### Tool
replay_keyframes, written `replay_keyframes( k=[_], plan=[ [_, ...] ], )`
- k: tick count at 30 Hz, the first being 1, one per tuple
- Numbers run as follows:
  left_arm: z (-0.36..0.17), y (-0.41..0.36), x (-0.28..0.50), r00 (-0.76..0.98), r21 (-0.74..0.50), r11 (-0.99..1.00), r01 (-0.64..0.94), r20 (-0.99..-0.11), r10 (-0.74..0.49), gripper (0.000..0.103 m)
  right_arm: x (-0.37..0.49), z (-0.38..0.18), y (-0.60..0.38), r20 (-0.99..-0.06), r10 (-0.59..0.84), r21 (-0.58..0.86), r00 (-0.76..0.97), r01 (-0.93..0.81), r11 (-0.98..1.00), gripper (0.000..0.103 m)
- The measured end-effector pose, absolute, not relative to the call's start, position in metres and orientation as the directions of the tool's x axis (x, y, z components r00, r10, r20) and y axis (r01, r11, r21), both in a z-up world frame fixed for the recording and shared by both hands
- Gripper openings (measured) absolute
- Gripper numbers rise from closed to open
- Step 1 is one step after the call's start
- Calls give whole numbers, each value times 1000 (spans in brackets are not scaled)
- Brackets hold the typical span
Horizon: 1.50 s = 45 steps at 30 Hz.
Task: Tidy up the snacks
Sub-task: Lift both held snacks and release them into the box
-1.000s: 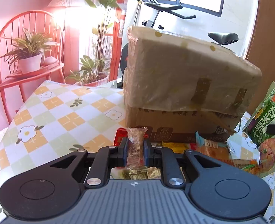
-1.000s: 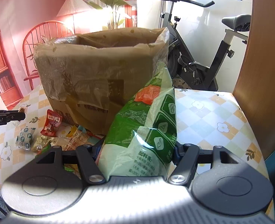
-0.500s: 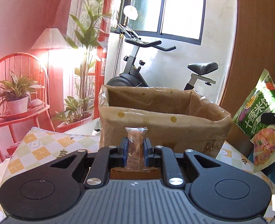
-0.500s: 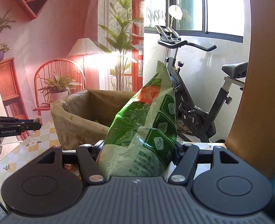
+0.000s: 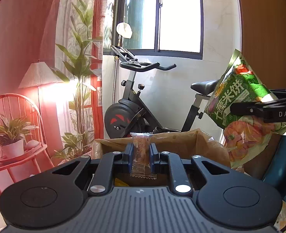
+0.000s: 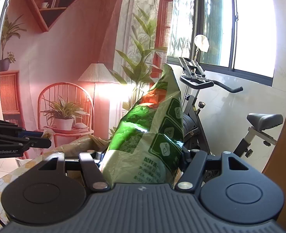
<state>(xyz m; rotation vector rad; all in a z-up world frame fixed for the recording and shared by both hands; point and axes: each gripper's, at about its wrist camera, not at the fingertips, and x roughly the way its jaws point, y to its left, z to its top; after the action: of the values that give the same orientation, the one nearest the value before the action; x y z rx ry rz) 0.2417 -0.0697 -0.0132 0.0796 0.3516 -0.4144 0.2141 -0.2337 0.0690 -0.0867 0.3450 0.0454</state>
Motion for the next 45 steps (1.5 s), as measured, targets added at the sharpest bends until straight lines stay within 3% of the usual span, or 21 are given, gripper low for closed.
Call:
replay_keyframes(
  k=[4, 14, 15, 17, 19, 31, 36, 45],
  plan=[
    [-16, -86, 268, 866, 75, 916, 394, -365, -343, 18, 257, 45, -238, -395, 22, -40, 919, -41, 998, 66],
    [-46, -102, 314, 828, 44, 928, 369, -470, -307, 19, 309, -26, -253, -618, 80, 88, 782, -33, 996, 68],
    [-47, -103, 316, 826, 43, 928, 369, -474, -306, 23, 311, -29, -255, -629, 82, 99, 773, -25, 995, 70],
    [-47, -102, 317, 819, 36, 932, 361, -490, -299, 61, 311, -29, -259, -624, 85, 119, 777, -14, 993, 74],
    [-45, -98, 314, 825, 33, 934, 357, -479, -298, 69, 307, -26, -263, -613, 94, 135, 785, -13, 991, 86],
    [-29, -31, 263, 813, 2, 953, 303, -522, -258, 69, 234, -6, -265, -531, 206, 135, 822, -158, 978, 87],
    [-35, 9, 234, 796, -58, 963, 264, -550, -251, 68, 205, -17, -256, -509, 218, 150, 832, -164, 975, 85],
    [-64, 40, 188, 814, -22, 984, 174, -560, -157, 68, 161, -47, -217, -470, 239, 186, 850, -169, 968, 83]
  ],
)
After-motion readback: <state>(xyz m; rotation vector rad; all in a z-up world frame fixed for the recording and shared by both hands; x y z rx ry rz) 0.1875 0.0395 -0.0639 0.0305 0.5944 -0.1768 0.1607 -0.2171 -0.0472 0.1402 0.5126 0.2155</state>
